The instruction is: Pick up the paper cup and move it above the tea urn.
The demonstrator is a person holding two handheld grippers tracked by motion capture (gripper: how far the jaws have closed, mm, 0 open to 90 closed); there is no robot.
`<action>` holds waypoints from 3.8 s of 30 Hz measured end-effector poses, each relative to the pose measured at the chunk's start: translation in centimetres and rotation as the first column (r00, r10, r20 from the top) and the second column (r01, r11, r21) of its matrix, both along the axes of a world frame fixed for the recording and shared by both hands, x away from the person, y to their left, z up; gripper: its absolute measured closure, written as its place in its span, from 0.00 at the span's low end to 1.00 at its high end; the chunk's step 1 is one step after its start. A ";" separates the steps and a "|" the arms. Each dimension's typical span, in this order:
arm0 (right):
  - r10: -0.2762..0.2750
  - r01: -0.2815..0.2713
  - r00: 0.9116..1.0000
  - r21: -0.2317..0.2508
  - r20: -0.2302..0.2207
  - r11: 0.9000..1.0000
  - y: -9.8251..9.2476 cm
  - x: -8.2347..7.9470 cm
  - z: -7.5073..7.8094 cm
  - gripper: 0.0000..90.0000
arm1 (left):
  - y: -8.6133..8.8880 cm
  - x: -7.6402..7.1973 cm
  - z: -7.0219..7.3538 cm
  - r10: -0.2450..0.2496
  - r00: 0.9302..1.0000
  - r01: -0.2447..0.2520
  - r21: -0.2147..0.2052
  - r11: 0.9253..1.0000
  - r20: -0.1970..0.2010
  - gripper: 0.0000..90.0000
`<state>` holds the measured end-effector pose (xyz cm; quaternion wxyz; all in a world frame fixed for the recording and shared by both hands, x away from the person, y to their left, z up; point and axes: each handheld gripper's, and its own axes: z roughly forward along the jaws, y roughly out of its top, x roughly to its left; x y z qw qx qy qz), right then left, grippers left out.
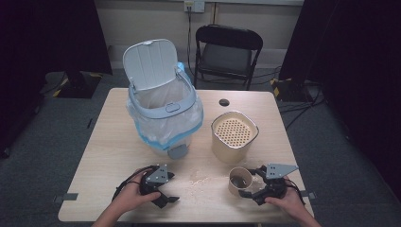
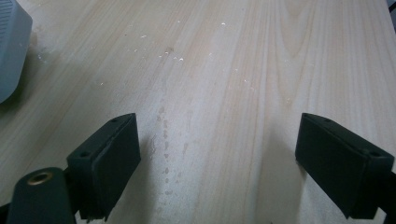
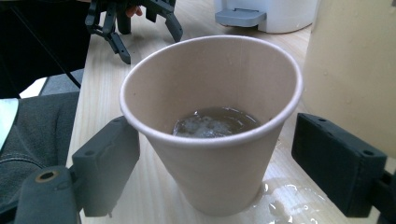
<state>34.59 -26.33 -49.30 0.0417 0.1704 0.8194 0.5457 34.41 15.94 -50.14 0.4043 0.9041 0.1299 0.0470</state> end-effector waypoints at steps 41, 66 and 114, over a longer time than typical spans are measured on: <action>0.056 -0.057 0.997 0.022 0.049 0.998 2.1 0.5 0.7 0.22 | 0.0 0.0 0.0 -0.006 1.000 0.006 0.001 1.000 0.000 0.13; -0.069 0.070 0.996 -0.014 0.055 0.997 0.0 1.0 2.3 0.25 | -0.1 0.0 0.0 -0.007 1.000 0.007 0.001 1.000 0.000 0.13; -0.121 0.121 0.990 -0.002 0.073 0.993 -1.5 0.9 -0.1 0.28 | -0.1 0.0 0.0 -0.018 1.000 0.018 0.006 1.000 0.000 0.11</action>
